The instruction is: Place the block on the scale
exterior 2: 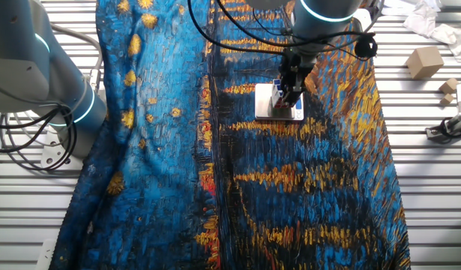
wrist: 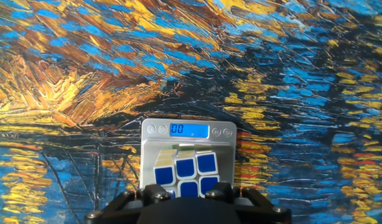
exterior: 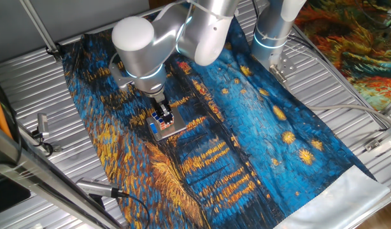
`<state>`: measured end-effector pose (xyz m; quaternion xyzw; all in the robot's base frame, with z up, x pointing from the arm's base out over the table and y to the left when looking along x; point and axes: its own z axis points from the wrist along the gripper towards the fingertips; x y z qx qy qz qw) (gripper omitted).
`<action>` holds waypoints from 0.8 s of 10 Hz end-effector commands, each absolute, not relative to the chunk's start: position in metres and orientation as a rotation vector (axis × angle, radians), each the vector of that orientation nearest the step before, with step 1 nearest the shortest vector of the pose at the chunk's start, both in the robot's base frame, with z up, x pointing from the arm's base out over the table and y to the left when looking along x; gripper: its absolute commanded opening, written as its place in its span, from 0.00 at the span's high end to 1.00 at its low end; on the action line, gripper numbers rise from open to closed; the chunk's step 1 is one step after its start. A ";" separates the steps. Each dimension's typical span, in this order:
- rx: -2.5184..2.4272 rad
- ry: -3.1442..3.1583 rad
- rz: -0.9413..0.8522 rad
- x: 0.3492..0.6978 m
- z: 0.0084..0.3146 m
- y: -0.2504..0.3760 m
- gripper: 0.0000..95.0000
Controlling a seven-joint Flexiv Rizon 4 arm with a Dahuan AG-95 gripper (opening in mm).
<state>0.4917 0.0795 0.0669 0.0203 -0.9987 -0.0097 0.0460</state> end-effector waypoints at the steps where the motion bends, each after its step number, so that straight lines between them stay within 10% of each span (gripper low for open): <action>1: 0.059 -3.055 -0.027 0.490 0.061 0.082 0.80; 4: 0.064 -3.063 -0.030 0.490 0.055 0.086 0.80; 5: 0.097 -3.059 -0.030 0.490 0.056 0.086 0.40; 6: 0.128 -3.060 -0.034 0.490 0.056 0.086 0.20; 8: 0.144 -3.058 -0.029 0.488 0.057 0.086 0.00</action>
